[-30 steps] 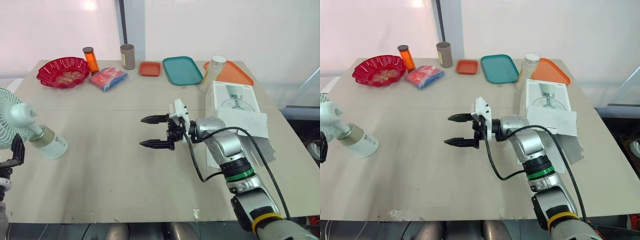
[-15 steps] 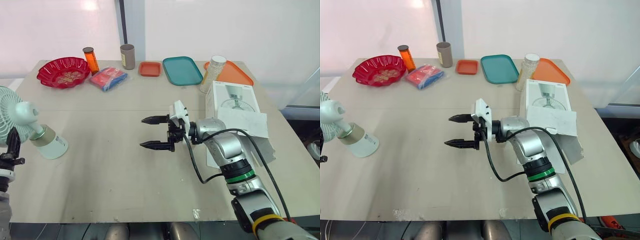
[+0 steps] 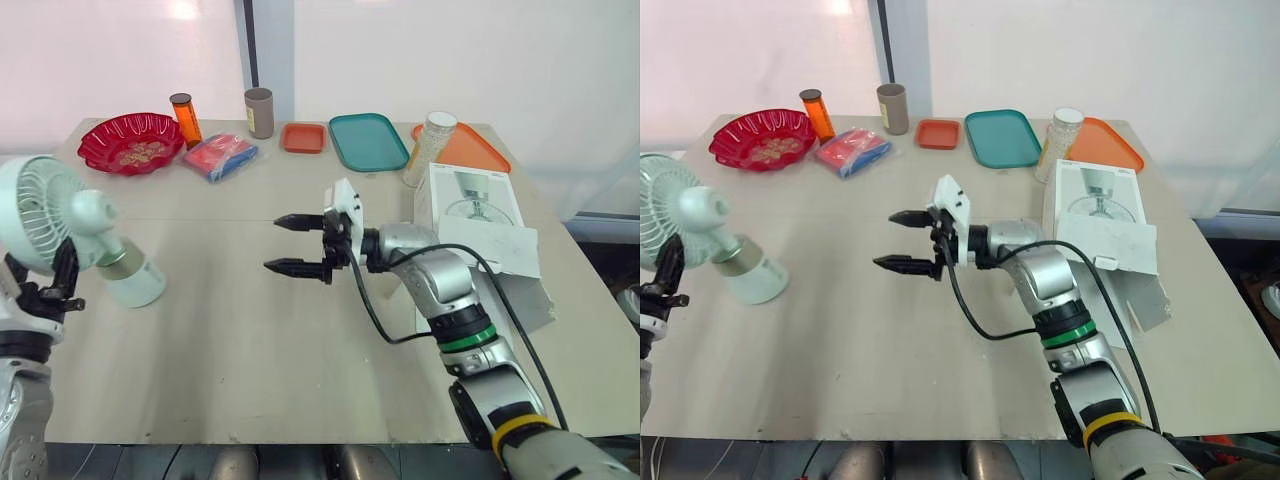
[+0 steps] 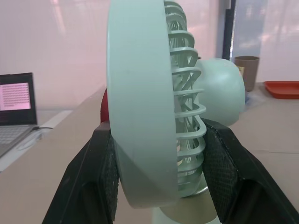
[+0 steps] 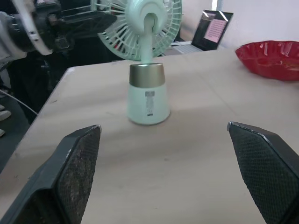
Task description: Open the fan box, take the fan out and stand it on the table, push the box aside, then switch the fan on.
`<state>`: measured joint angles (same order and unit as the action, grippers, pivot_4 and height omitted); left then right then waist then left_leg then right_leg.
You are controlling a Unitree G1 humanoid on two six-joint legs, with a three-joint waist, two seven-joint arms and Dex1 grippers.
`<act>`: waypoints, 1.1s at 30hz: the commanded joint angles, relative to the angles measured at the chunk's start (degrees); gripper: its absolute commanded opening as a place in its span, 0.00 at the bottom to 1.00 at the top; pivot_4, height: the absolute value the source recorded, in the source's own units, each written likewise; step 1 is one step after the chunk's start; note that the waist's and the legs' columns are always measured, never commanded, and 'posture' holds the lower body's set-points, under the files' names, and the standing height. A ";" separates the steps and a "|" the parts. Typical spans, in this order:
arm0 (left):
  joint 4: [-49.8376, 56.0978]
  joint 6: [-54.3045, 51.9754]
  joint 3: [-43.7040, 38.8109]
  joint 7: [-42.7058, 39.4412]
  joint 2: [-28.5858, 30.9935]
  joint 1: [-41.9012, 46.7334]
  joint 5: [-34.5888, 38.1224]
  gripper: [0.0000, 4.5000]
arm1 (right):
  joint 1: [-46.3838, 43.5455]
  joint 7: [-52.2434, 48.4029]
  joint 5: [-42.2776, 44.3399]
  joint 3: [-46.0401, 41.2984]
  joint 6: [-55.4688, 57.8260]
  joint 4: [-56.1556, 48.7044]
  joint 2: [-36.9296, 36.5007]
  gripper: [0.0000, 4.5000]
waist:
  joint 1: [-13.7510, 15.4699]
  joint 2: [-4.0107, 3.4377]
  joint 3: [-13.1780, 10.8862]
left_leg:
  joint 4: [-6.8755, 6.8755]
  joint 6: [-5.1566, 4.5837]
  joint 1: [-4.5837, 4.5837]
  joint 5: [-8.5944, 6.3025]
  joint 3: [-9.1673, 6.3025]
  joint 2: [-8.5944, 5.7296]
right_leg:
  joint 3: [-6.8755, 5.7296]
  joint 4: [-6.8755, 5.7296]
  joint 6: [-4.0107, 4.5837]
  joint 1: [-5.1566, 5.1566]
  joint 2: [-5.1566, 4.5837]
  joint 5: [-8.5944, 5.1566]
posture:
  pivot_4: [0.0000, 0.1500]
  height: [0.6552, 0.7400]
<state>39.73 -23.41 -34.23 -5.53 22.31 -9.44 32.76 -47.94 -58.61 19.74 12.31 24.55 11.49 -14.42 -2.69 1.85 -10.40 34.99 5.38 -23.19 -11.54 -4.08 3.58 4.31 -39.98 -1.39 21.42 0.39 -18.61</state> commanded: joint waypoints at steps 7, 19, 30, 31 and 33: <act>6.73 -4.91 3.63 -1.32 5.40 7.42 11.07 0.44 | -4.73 7.16 -0.38 -1.76 6.18 1.13 3.96 0.99 | -0.05 0.00 -0.02 | 0.00 0.00 -0.03 0.00 -0.01 0.01 | 0.00 -0.03 0.00 0.06 0.01 0.00 | 1.00 1.00; 1.71 -5.01 13.12 -2.36 5.20 14.77 8.28 0.44 | -9.54 18.13 -0.29 -3.24 14.15 -2.58 9.82 0.99 | -0.05 -0.01 -0.03 | -0.01 0.01 -0.08 0.00 -0.01 0.01 | -0.01 -0.03 0.01 0.12 0.01 0.00 | 1.00 1.00; -0.48 -4.46 15.54 -3.02 4.04 16.82 5.40 0.44 | -7.78 21.31 -3.43 1.84 15.17 -4.04 12.55 0.99 | -0.04 -0.01 -0.03 | -0.01 0.01 -0.12 0.01 -0.01 0.01 | -0.01 -0.04 0.01 0.16 0.01 0.01 | 1.00 1.00; -0.57 -4.49 15.84 -3.00 3.88 17.11 5.05 0.44 | -7.61 21.47 -3.88 2.28 15.10 -3.85 12.60 0.99 | -0.03 -0.01 -0.03 | -0.01 0.01 -0.12 0.01 -0.02 0.01 | -0.01 -0.04 0.01 0.16 0.01 0.00 | 1.00 1.00; -0.70 -4.46 16.32 -3.14 3.65 17.31 4.36 0.44 | -7.47 21.96 -4.68 2.77 15.24 -3.15 12.75 0.99 | -0.03 -0.01 -0.03 | 0.00 0.01 -0.13 0.01 -0.01 0.00 | -0.02 -0.04 0.01 0.16 0.01 0.01 | 1.00 1.00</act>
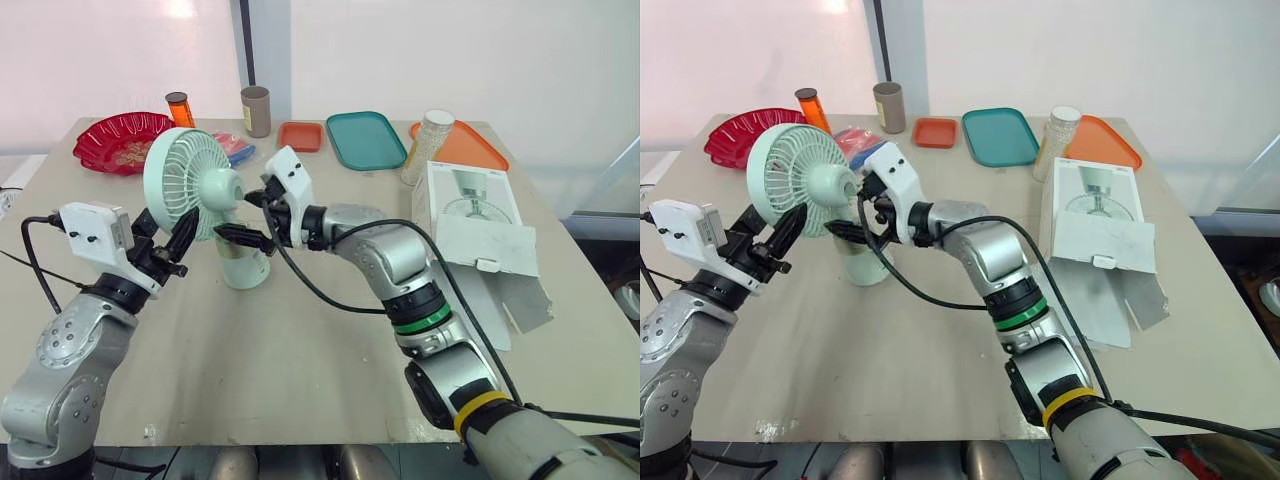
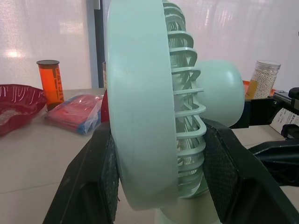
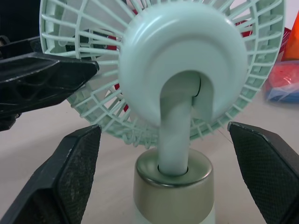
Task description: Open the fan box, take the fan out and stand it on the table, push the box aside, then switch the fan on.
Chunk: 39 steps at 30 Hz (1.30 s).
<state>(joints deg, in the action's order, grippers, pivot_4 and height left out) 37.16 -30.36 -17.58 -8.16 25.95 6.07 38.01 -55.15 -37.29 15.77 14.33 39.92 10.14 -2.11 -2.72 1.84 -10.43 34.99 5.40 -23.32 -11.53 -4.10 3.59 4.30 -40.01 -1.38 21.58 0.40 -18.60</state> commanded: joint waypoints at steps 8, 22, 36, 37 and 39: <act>2.16 2.64 0.16 -0.94 -1.00 1.28 -2.55 0.44 | -0.91 2.30 -1.79 0.54 0.09 0.45 1.86 0.87 | -0.02 0.00 0.00 | -0.01 0.00 -0.01 0.00 0.00 0.00 | 0.01 0.00 0.00 0.03 0.00 0.00 | 1.00 1.00; 2.22 2.35 -0.03 -1.69 -1.92 0.86 -4.28 0.44 | -0.82 1.82 -1.99 0.66 0.92 0.32 2.57 0.49 | -0.01 0.00 0.00 | -0.01 0.00 -0.01 0.00 0.00 0.00 | 0.01 0.00 0.00 0.03 0.00 0.00 | 1.00 1.00; 2.89 1.83 0.45 -1.70 -2.41 0.23 -4.78 0.44 | -0.49 1.92 -3.04 1.24 1.13 1.30 3.08 0.23 | -0.03 0.00 0.00 | 0.00 0.00 -0.01 0.00 0.00 0.00 | 0.01 -0.01 0.00 0.03 0.01 0.00 | 1.00 1.00; 2.91 1.84 0.57 -1.68 -2.46 0.20 -4.86 0.44 | -0.42 1.88 -3.04 1.20 1.27 1.17 3.09 0.16 | -0.02 0.00 0.00 | 0.00 0.00 -0.01 0.00 0.00 0.00 | 0.00 -0.01 0.00 0.03 0.00 0.00 | 1.00 1.00; 2.84 1.88 0.74 -1.64 -2.59 0.29 -4.95 0.44 | -0.25 1.64 -2.94 1.14 1.43 0.74 3.14 0.08 | -0.02 0.00 0.00 | -0.01 0.00 -0.01 0.00 0.00 0.00 | 0.00 -0.01 0.00 0.03 0.00 0.00 | 1.00 1.00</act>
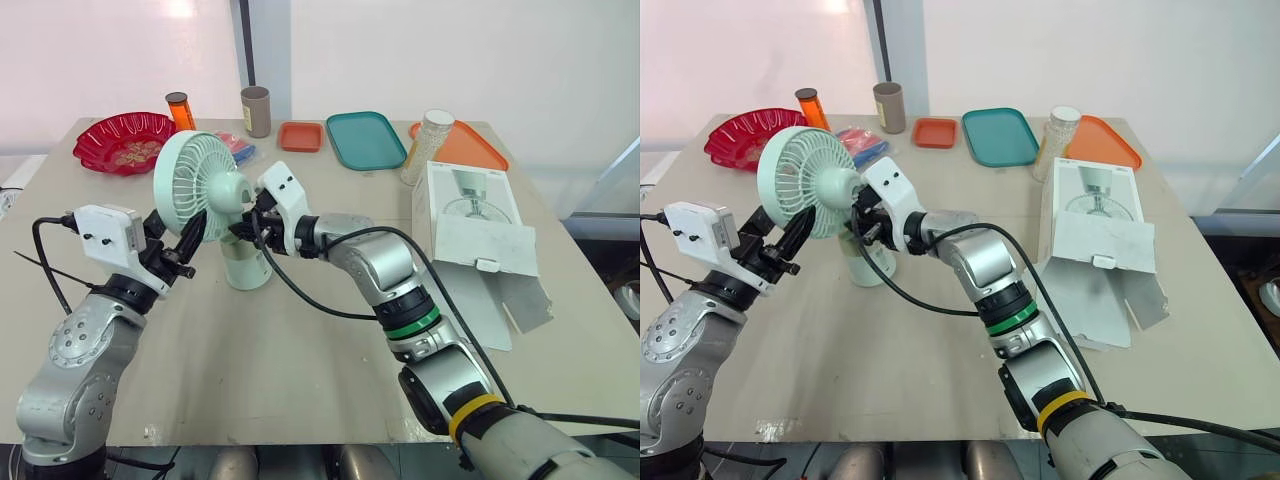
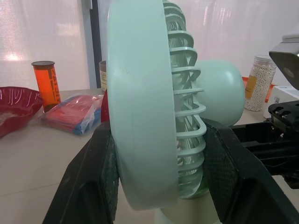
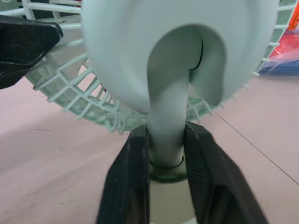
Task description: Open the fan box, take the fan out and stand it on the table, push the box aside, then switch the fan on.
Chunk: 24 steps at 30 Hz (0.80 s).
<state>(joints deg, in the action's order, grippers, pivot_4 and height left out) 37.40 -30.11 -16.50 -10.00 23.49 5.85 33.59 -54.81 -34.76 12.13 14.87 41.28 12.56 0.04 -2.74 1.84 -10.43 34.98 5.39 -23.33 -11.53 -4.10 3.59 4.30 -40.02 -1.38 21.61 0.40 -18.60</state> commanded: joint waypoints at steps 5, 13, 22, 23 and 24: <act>2.49 1.82 0.01 -0.10 -0.39 0.40 -0.97 0.44 | -0.44 -0.96 0.59 0.57 0.29 -1.99 0.76 0.08 | 0.00 0.00 0.00 | 0.00 0.00 0.00 0.00 0.00 0.00 | 0.00 0.00 0.00 0.00 0.00 0.00 | 1.00 1.00; 2.66 1.67 -1.38 -3.07 -0.57 -1.47 2.53 0.66 | -0.68 -1.04 0.63 0.05 0.03 -1.71 0.66 0.08 | -0.02 0.00 0.00 | 0.00 0.00 0.01 0.00 0.00 0.00 | 0.00 0.00 0.00 0.00 0.00 0.00 | 1.00 1.00; 4.40 2.39 -14.27 -7.26 3.09 -4.53 17.55 0.98 | -1.83 -1.94 0.50 -1.02 -1.49 -0.37 -0.15 0.08 | -0.03 0.00 0.00 | 0.00 0.00 0.00 0.00 0.00 0.02 | 0.00 0.01 0.00 0.00 0.00 0.00 | 1.00 1.00; 4.84 2.05 -15.97 -8.09 4.01 -5.51 20.63 0.98 | -1.94 -2.05 0.45 -1.12 -1.70 -0.22 -0.32 0.08 | -0.08 0.00 0.00 | 0.00 0.00 0.00 0.00 0.01 0.01 | 0.00 0.02 0.00 0.00 0.00 0.00 | 1.00 1.00; 4.81 1.95 -18.18 -7.82 4.63 -5.74 26.08 0.98 | -2.11 -2.24 0.33 -1.21 -2.09 0.12 -0.63 0.08 | -0.10 -0.01 -0.01 | 0.00 0.00 0.00 0.00 0.01 0.01 | 0.01 0.02 0.00 0.01 0.00 0.00 | 1.00 1.00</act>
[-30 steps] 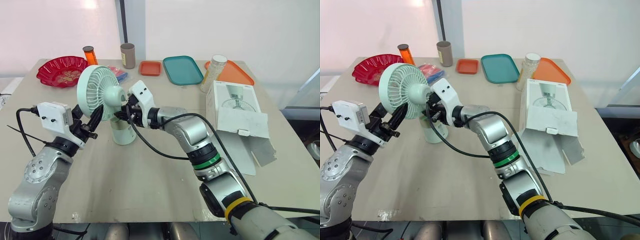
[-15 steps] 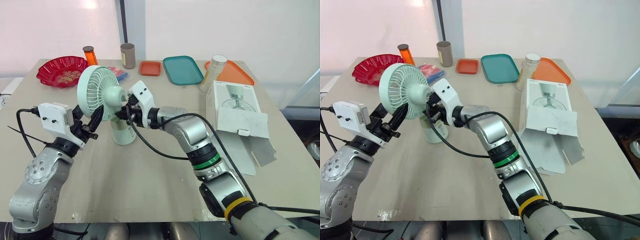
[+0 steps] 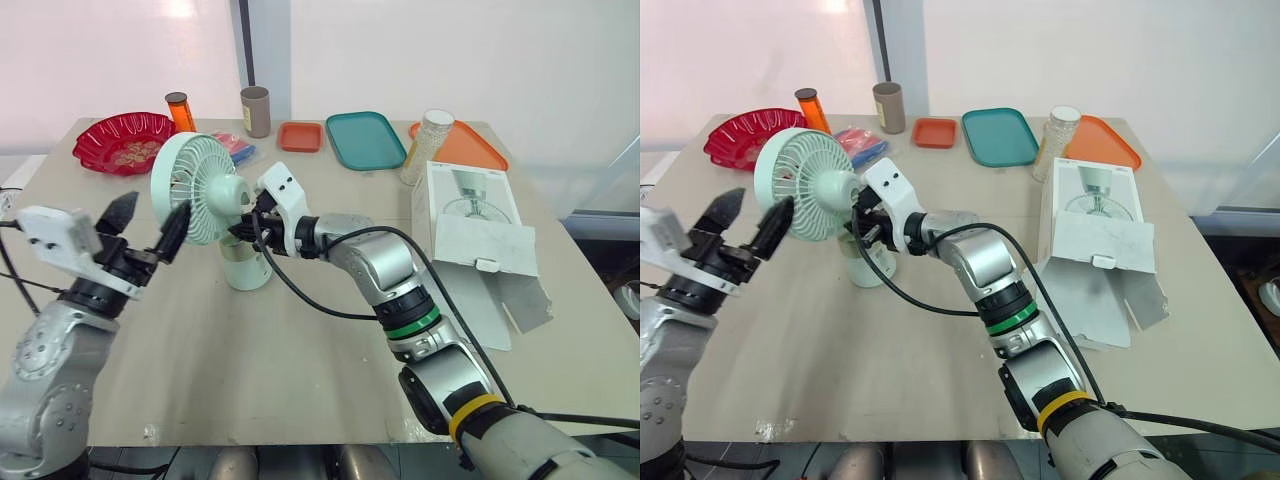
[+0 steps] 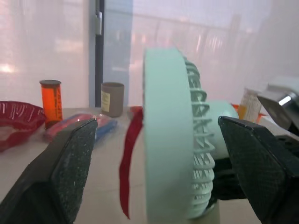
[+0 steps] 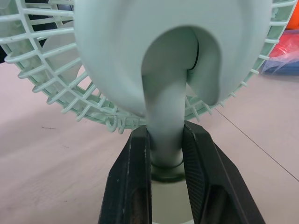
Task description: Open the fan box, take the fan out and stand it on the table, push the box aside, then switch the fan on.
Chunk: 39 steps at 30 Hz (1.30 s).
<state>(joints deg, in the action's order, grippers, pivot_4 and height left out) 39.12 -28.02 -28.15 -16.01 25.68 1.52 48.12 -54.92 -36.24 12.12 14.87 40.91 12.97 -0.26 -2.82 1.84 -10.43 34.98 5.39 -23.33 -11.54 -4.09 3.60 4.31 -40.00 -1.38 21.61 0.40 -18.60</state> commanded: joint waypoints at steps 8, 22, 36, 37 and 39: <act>-7.21 0.34 -15.66 -2.79 11.26 -2.97 16.69 0.98 | -0.24 -12.37 6.50 -4.47 -5.45 -5.10 -7.11 0.08 | 0.24 -0.03 -0.03 | -0.01 0.00 -0.01 0.00 -0.07 -0.01 | -0.09 0.04 -0.01 -0.02 -0.01 -0.01 | 1.00 1.00; -14.39 2.75 -1.30 -22.69 13.51 -7.17 2.32 0.10 | 13.08 -30.82 14.92 -5.76 -12.84 -15.96 -18.97 0.08 | -0.39 -0.07 -0.07 | -0.18 0.01 0.05 -0.01 0.02 0.09 | 0.01 0.07 0.07 0.05 0.12 -0.01 | 1.00 1.00; -14.65 4.78 17.91 -29.79 11.16 -5.60 -10.52 0.01 | 17.16 -36.23 9.58 0.37 -22.20 -12.90 -21.49 0.08 | -0.22 -0.08 -0.07 | -0.17 0.02 0.03 0.00 0.05 0.09 | 0.05 0.07 0.06 0.07 0.10 -0.01 | 1.00 1.00; -14.62 4.75 19.09 -29.80 10.95 -5.57 -11.31 0.01 | 17.08 -36.15 9.48 0.46 -22.22 -12.82 -21.46 0.08 | -0.22 -0.08 -0.07 | -0.17 0.02 0.03 0.00 0.05 0.09 | 0.05 0.07 0.06 0.07 0.10 -0.01 | 1.00 1.00; -15.28 5.52 21.34 -30.23 10.53 -5.45 -13.35 0.01 | 16.87 -35.87 9.34 0.50 -22.13 -12.57 -21.33 0.08 | -0.22 -0.08 -0.07 | -0.17 0.02 0.05 0.00 0.05 0.09 | 0.05 0.05 0.07 0.07 0.11 -0.01 | 1.00 1.00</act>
<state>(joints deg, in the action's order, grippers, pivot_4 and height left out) 22.88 -23.90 -7.22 -45.64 36.53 -4.22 35.80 -37.41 -71.69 21.60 15.01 19.34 0.98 -21.59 -3.04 1.76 -10.49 34.81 5.41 -23.26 -11.54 -4.04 3.69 4.36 -39.96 -1.31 21.67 0.52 -18.61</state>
